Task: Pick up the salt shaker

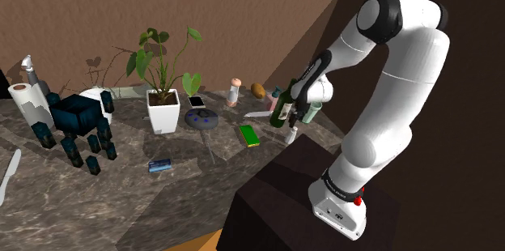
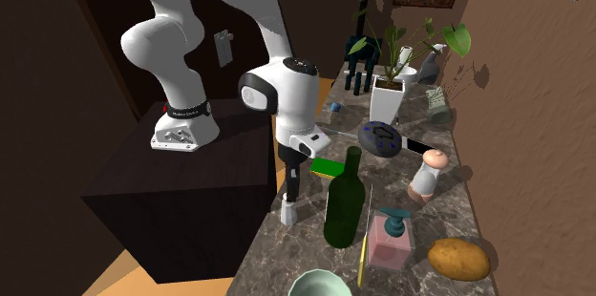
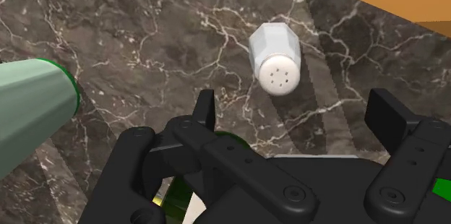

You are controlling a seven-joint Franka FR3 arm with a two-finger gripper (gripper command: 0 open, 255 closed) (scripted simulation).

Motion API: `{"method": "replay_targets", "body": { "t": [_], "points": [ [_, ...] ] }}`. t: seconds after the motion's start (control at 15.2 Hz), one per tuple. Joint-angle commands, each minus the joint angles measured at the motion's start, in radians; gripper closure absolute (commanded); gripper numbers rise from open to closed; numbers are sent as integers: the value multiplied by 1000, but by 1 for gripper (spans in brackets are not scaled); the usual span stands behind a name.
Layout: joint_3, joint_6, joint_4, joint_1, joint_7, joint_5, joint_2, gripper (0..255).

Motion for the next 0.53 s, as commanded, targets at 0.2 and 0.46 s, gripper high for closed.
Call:
{"method": "replay_targets", "body": {
  "t": [0.2, 0.46],
  "points": [
    [54, 73, 23, -48, -42, 58, 98, 0],
    [82, 107, 35, -71, -53, 77, 144, 0]
  ]
}}
